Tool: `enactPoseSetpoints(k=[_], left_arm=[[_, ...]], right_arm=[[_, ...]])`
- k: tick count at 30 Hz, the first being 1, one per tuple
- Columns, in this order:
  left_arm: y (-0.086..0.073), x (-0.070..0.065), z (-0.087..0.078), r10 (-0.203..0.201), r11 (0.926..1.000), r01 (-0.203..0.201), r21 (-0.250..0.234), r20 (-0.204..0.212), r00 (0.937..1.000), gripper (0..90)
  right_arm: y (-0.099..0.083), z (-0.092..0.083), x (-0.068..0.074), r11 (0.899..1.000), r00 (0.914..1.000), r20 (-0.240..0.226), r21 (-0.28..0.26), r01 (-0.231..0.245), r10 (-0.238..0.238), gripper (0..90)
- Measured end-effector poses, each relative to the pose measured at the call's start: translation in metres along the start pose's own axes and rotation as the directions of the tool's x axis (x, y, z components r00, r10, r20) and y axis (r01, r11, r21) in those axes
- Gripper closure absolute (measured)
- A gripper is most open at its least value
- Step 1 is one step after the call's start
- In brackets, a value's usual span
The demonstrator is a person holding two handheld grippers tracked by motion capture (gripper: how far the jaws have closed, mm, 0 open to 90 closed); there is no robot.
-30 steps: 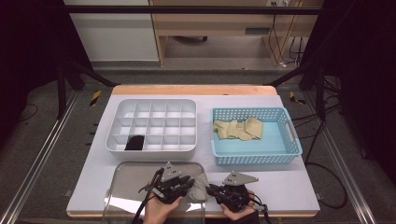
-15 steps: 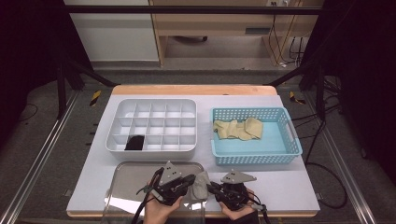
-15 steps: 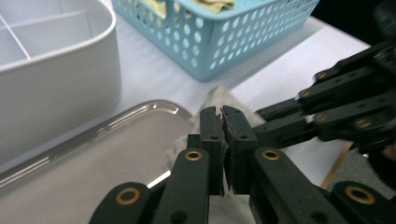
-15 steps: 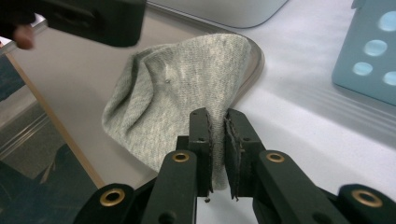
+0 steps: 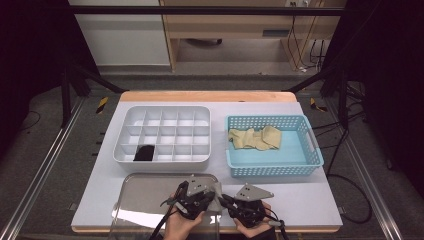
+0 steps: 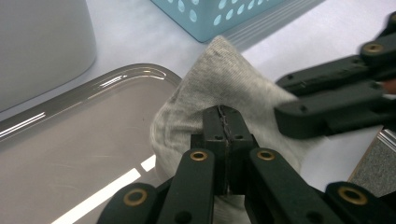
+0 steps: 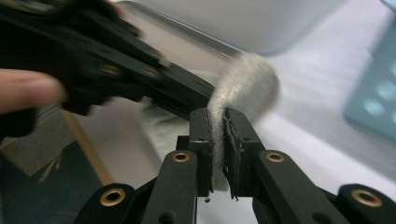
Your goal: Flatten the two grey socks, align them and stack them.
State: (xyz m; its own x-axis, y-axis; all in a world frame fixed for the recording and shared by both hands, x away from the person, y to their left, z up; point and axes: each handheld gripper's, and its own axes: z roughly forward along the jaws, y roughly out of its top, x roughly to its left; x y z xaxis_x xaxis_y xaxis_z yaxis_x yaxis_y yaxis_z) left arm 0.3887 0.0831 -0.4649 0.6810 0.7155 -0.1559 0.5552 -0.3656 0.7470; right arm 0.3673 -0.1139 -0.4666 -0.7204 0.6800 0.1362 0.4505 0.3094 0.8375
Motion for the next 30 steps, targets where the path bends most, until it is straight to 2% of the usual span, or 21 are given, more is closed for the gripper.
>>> enactPoseSetpoints(k=[3,7,10,13,15,16,17,19,21,22,25,30], left_arm=[[-0.001,0.002,0.001,-0.016,0.9999,0.016,0.005,0.013,0.9998,89.4],[-0.001,0.009,-0.004,-0.06,0.9981,0.06,-0.007,0.062,0.9963,89.2],[0.001,0.012,-0.02,-0.063,0.9966,0.067,-0.049,0.072,0.9954,88.7],[0.001,0.017,-0.038,-0.05,0.9951,0.053,-0.084,0.029,0.9983,87.3],[-0.003,0.023,-0.045,-0.068,0.994,0.068,-0.086,0.0,0.9977,86.5],[-0.007,0.027,-0.046,-0.075,0.9946,0.073,-0.074,-0.021,0.997,86.0],[-0.01,0.03,-0.044,-0.084,0.9945,0.082,-0.065,-0.023,0.9962,85.7],[-0.019,0.035,-0.035,-0.119,0.9925,0.12,-0.027,0.008,0.9928,85.3],[-0.022,0.035,-0.028,-0.128,0.9917,0.128,0.0,0.015,0.9916,85.3],[-0.022,0.033,-0.025,-0.127,0.9919,0.127,0.001,0.03,0.9915,85.3],[-0.022,0.029,-0.023,-0.109,0.994,0.109,-0.004,0.021,0.9938,86.9],[-0.024,0.026,-0.022,-0.104,0.9945,0.104,-0.006,0.024,0.9943,88.7]], right_arm=[[0.003,0.002,0.008,0.997,0.9972,-0.005,0.0,0.074,-0.074,82.4],[0.003,0.003,0.006,0.998,0.998,-0.015,0.006,0.062,-0.062,82.7],[0.003,0.003,0.005,0.999,0.9986,-0.009,0.012,0.051,-0.051,82.8],[0.003,0.004,0.007,0.998,0.9985,-0.003,0.023,0.055,-0.055,82.8],[0.003,0.004,0.007,0.998,0.9982,0.001,0.025,0.059,-0.059,82.8],[0.003,0.004,0.007,0.998,0.9982,0.003,0.028,0.061,-0.061,82.8],[0.004,0.005,0.007,0.998,0.998,0.005,0.029,0.062,-0.062,82.8],[0.004,0.005,0.007,0.997,0.9978,0.007,0.031,0.066,-0.066,82.8],[0.005,0.006,0.008,0.997,0.9972,0.012,0.036,0.073,-0.073,82.7],[0.005,0.006,0.009,0.996,0.9967,0.016,0.038,0.079,-0.079,82.8],[0.007,0.006,0.011,0.994,0.9948,0.02,0.04,0.099,-0.1,82.7],[0.011,0.007,0.016,0.99,0.9908,-0.005,0.026,0.136,-0.135,82.4]])
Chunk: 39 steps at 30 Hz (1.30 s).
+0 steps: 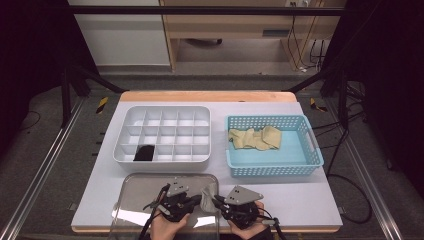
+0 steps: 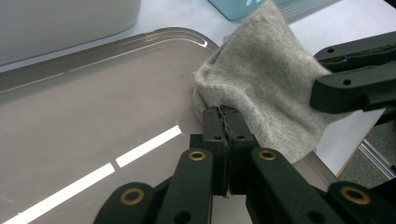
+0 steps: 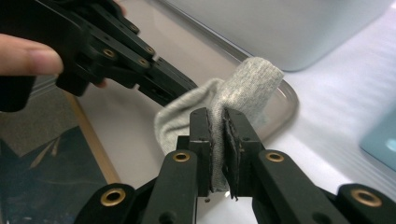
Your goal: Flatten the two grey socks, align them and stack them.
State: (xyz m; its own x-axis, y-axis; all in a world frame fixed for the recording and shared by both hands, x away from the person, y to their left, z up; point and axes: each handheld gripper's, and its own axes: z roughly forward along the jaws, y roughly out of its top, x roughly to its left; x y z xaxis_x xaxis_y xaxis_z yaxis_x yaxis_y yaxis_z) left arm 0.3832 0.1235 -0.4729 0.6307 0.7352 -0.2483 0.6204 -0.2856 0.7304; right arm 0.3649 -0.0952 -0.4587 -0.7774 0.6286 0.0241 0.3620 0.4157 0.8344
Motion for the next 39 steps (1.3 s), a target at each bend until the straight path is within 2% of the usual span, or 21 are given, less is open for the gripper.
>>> enactPoseSetpoints(k=[3,7,12,18,21,22,25,27,29,32,35,39], left_arm=[[-0.001,-0.001,0.001,0.002,1.0,-0.002,-0.001,0.003,1.0,88.9],[0.0,-0.003,0.001,0.013,0.9999,-0.013,0.003,0.007,0.9999,89.0],[-0.001,-0.001,0.002,0.001,1.0,-0.001,-0.003,0.006,1.0,89.0],[0.001,0.005,0.0,-0.007,1.0,0.007,-0.001,0.027,0.9996,89.0],[0.009,0.008,-0.01,-0.012,0.9992,0.013,-0.037,0.041,0.9991,88.4],[0.012,0.008,-0.014,-0.007,0.9986,0.009,-0.051,0.042,0.9991,88.5],[0.024,0.002,-0.027,0.043,0.9938,-0.04,-0.104,0.036,0.9984,88.3],[0.03,-0.002,-0.029,0.074,0.9906,-0.071,-0.117,0.021,0.997,86.3],[0.036,-0.006,-0.027,0.101,0.9885,-0.101,-0.112,-0.005,0.9948,83.0],[0.039,-0.007,-0.016,0.099,0.9915,-0.1,-0.083,-0.02,0.9949,74.5],[0.037,-0.003,-0.005,0.075,0.9959,-0.076,-0.05,-0.025,0.9969,66.6],[0.032,0.005,-0.005,0.053,0.998,-0.054,-0.032,-0.036,0.998,64.3]], right_arm=[[0.003,0.003,0.004,1.0,0.9995,-0.017,0.01,0.026,-0.026,82.2],[0.006,0.008,0.009,0.997,0.9976,-0.017,0.032,0.068,-0.067,82.0],[0.008,0.016,0.015,0.993,0.9943,-0.031,0.056,0.103,-0.102,81.7],[0.007,0.02,0.015,0.994,0.995,-0.038,0.059,0.094,-0.092,81.5],[0.006,0.022,0.015,0.994,0.9952,-0.034,0.062,0.094,-0.092,81.5],[0.006,0.022,0.015,0.993,0.995,-0.035,0.062,0.095,-0.093,81.5],[0.006,0.023,0.016,0.993,0.9946,-0.034,0.064,0.1,-0.098,81.4],[0.007,0.024,0.016,0.993,0.9946,-0.035,0.065,0.1,-0.098,81.4],[0.007,0.025,0.017,0.994,0.995,-0.038,0.062,0.094,-0.092,81.3],[0.007,0.025,0.017,0.994,0.9953,-0.039,0.061,0.091,-0.089,81.3],[0.007,0.025,0.017,0.994,0.9955,-0.038,0.062,0.089,-0.087,81.2],[0.007,0.023,0.018,0.993,0.9945,-0.038,0.059,0.1,-0.098,80.6]])
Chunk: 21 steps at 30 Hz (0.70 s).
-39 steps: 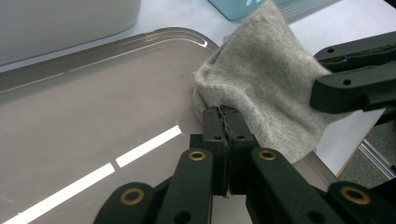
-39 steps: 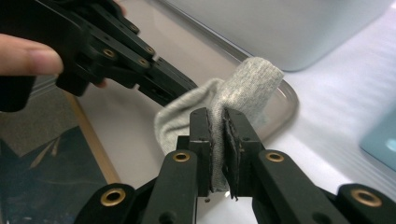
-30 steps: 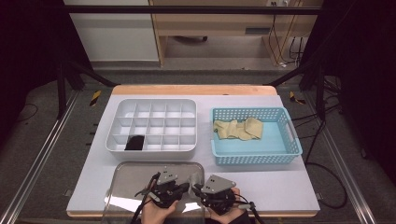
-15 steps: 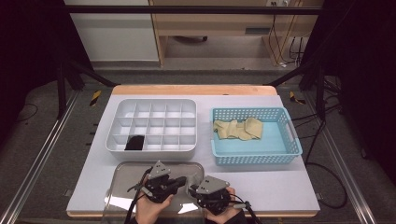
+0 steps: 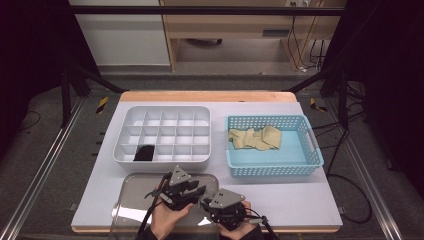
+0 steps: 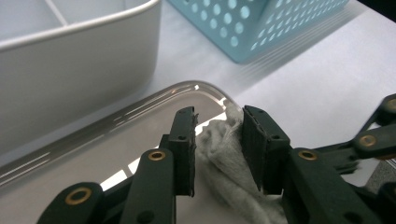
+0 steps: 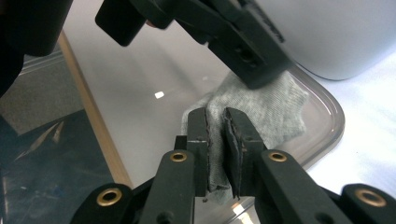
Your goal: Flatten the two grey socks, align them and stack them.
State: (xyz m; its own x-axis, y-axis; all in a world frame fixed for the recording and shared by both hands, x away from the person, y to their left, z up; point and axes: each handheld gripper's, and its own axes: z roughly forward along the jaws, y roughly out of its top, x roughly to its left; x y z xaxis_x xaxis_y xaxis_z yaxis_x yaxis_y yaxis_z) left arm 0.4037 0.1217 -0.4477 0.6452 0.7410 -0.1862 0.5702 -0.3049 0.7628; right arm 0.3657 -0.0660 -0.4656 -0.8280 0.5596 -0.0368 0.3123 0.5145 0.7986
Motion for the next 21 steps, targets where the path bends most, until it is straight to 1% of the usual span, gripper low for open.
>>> enactPoseSetpoints(k=[3,4,7,10,12,15,17,18,20,21], left_arm=[[-0.007,0.005,-0.001,-0.021,0.9997,0.021,0.008,0.009,0.9997,64.2],[-0.008,0.005,-0.002,-0.024,0.9997,0.024,0.01,0.004,0.9997,64.2],[-0.012,0.007,-0.003,-0.037,0.9993,0.036,0.013,0.02,0.9991,64.2],[-0.016,0.005,-0.005,-0.037,0.9992,0.037,0.013,0.029,0.9989,64.7],[-0.02,0.002,-0.006,-0.04,0.9992,0.04,0.009,0.042,0.9983,64.7],[-0.024,-0.001,-0.007,-0.043,0.9991,0.043,-0.001,0.045,0.9981,64.7],[-0.027,-0.002,-0.008,-0.041,0.9992,0.041,-0.001,0.041,0.9983,64.6],[-0.028,-0.002,-0.008,-0.039,0.9992,0.04,-0.004,0.038,0.9985,64.6],[-0.03,-0.002,-0.009,-0.039,0.9992,0.04,-0.007,0.033,0.9987,64.4],[-0.03,-0.003,-0.008,-0.041,0.9991,0.041,-0.009,0.032,0.9987,64.2]], right_arm=[[0.001,-0.004,-0.001,1.0,1.0,-0.004,0.008,0.0,0.0,78.9],[0.0,-0.005,-0.003,1.0,1.0,-0.004,0.011,-0.002,0.002,77.9],[-0.002,-0.011,-0.007,1.0,0.9998,0.002,0.016,-0.02,0.02,77.4],[-0.005,-0.014,-0.011,0.999,0.9993,0.01,0.008,-0.037,0.036,77.9],[-0.005,-0.015,-0.014,0.999,0.9989,0.024,0.009,-0.042,0.042,77.6],[-0.005,-0.017,-0.016,0.999,0.9982,0.035,0.006,-0.048,0.048,75.1],[-0.005,-0.02,-0.017,0.997,0.9968,0.028,-0.004,-0.075,0.075,72.5],[-0.005,-0.023,-0.02,0.994,0.9943,0.005,-0.026,-0.106,0.106,72.5],[-0.004,-0.029,-0.024,0.984,0.9865,-0.009,-0.071,-0.164,0.164,72.5],[-0.004,-0.031,-0.025,0.98,0.9834,-0.009,-0.087,-0.181,0.181,72.4]])
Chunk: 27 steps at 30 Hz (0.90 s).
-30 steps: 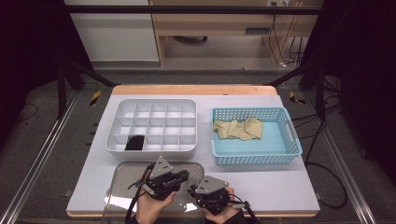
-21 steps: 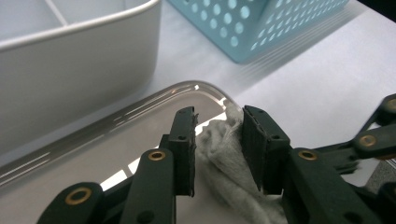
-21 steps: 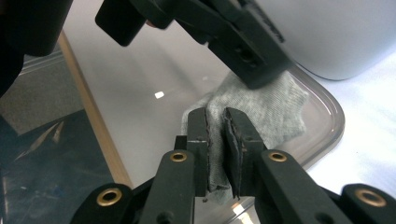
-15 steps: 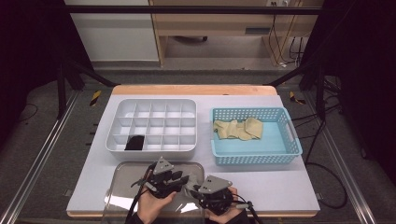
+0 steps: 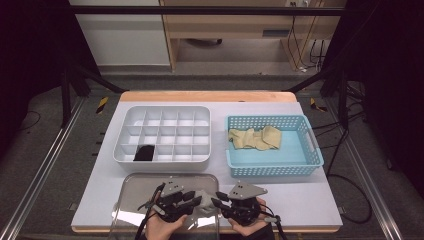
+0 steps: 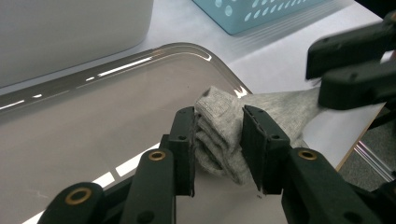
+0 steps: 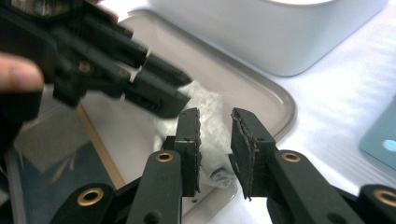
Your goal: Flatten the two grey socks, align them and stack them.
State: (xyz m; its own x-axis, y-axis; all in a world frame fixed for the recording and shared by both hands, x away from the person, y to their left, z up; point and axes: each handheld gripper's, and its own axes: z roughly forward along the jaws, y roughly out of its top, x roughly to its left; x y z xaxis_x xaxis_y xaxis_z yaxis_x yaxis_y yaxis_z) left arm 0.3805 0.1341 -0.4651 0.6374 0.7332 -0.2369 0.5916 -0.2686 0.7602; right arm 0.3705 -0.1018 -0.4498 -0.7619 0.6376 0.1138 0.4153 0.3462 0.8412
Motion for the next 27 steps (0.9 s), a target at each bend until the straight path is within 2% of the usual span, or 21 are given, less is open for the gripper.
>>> enactPoseSetpoints(k=[2,6,9,12,15,21,25,27], left_arm=[[-0.001,-0.001,0.0,0.005,1.0,-0.005,-0.006,-0.015,0.9999,63.7],[-0.003,-0.002,0.003,-0.002,0.9999,0.002,-0.012,-0.012,0.9999,57.8],[-0.004,0.0,0.005,-0.021,0.9997,0.021,-0.015,0.0,0.9998,52.6],[-0.006,-0.001,0.007,-0.026,0.9995,0.026,-0.018,0.012,0.9996,49.6],[-0.008,-0.003,0.01,-0.028,0.9995,0.028,-0.017,0.029,0.9992,48.3],[-0.008,-0.002,0.014,-0.04,0.9992,0.041,-0.004,0.046,0.9981,42.7],[-0.008,0.001,0.018,-0.075,0.9971,0.075,0.01,0.077,0.9942,38.9],[-0.008,0.001,0.018,-0.062,0.9981,0.062,0.002,0.076,0.9952,37.7]], right_arm=[[-0.001,0.001,0.0,1.0,0.9999,0.007,0.008,-0.01,0.01,71.6],[-0.009,0.011,0.001,0.998,0.9999,0.006,0.067,-0.014,0.014,72.2],[-0.013,0.011,0.001,0.998,0.9998,0.013,0.062,-0.018,0.017,73.1],[-0.015,0.012,0.003,0.998,0.9995,0.032,0.057,0.0,-0.002,74.0],[-0.018,0.011,0.003,0.999,0.9991,0.043,0.046,-0.003,0.001,74.9],[-0.02,0.011,0.002,0.999,0.999,0.045,0.042,0.006,-0.008,77.1],[-0.021,0.01,0.0,0.999,0.9993,0.038,0.044,-0.006,0.005,77.8],[-0.021,0.01,0.0,0.999,0.9993,0.037,0.043,-0.009,0.007,77.9]])
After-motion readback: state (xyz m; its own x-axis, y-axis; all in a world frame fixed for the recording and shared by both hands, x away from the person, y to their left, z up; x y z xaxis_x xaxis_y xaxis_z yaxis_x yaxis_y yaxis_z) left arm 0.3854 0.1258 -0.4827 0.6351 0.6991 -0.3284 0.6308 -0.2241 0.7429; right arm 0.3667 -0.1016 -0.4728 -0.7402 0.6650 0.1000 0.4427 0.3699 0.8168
